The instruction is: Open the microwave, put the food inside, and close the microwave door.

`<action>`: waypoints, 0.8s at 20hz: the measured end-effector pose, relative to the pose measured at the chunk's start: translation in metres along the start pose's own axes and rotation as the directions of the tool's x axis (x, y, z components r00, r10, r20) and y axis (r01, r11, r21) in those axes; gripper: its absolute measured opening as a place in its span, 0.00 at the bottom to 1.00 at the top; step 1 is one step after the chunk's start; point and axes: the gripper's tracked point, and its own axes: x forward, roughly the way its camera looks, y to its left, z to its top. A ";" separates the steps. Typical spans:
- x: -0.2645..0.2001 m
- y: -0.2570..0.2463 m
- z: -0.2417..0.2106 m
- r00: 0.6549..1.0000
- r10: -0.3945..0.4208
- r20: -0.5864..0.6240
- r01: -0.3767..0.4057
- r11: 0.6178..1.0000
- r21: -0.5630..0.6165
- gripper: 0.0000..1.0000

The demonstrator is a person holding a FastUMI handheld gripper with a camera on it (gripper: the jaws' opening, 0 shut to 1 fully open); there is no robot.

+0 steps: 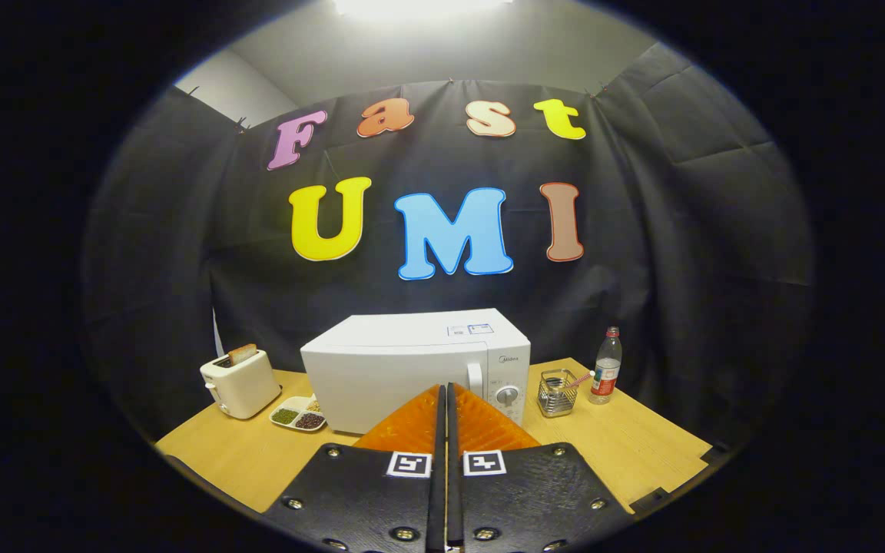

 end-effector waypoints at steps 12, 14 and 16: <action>-0.070 -0.006 0.047 0.993 0.006 0.119 -0.004 1.000 -0.019 0.97; -0.075 -0.006 0.049 0.993 0.008 0.121 -0.005 1.000 -0.026 0.97; -0.080 -0.005 0.048 0.993 0.011 0.117 -0.010 1.000 -0.014 0.97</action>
